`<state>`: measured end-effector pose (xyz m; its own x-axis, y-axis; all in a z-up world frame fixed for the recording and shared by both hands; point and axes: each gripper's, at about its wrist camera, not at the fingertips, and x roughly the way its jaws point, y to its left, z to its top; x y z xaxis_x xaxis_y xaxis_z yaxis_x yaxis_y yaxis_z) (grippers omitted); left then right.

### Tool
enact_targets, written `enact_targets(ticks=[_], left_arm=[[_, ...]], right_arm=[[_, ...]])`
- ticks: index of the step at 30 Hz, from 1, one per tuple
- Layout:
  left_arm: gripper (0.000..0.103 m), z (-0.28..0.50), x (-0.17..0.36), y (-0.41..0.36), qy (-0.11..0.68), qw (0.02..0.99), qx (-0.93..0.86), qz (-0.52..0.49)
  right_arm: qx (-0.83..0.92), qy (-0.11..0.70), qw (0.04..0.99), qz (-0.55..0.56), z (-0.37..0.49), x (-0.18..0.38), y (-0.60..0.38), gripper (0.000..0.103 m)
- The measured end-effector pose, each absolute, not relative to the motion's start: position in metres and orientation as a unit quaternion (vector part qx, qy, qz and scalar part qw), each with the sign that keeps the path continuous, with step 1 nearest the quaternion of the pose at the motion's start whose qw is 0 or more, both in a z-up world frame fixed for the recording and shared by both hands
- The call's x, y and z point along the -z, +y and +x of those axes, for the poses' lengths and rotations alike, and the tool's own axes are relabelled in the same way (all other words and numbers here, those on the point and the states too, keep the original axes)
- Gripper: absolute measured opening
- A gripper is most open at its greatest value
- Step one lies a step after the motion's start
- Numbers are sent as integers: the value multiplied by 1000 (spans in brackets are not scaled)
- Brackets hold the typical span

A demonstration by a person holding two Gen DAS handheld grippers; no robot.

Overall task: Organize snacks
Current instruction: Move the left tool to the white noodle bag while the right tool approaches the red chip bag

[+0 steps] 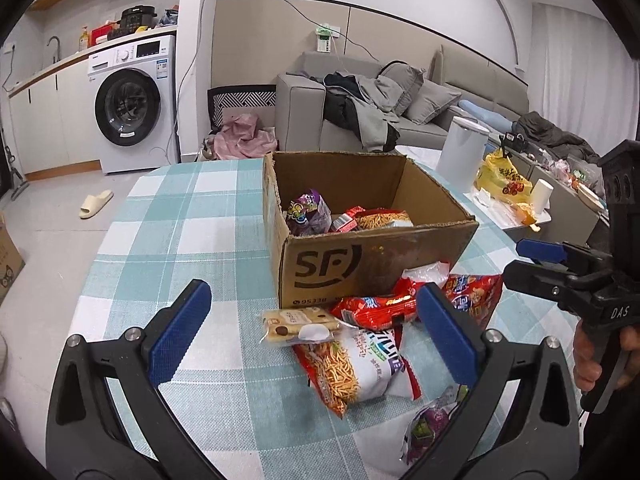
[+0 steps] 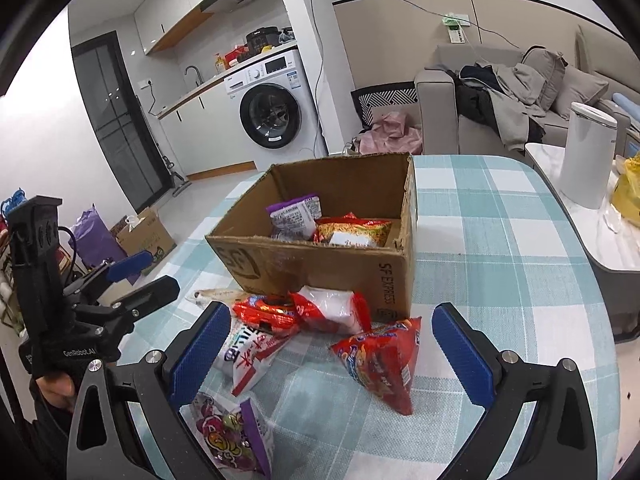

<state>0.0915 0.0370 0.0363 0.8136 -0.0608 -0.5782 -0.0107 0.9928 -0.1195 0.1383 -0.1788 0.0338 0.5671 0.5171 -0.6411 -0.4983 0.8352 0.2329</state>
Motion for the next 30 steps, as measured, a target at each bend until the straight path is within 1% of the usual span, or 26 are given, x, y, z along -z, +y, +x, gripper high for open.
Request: enact_targets(ticks=[9,23,30], left_arm=[[102,95,-26,31,320,946,15,-40],[102,111,-2,25,374,924,37,-64],[102,113,7,15,391,916,61,-64]], right_arm=[[-275,403,873,9,145,-18,-190,103],[-273,435,858,3,156,7,-189,102],[-286,460,840,27,164,19,-192,102]])
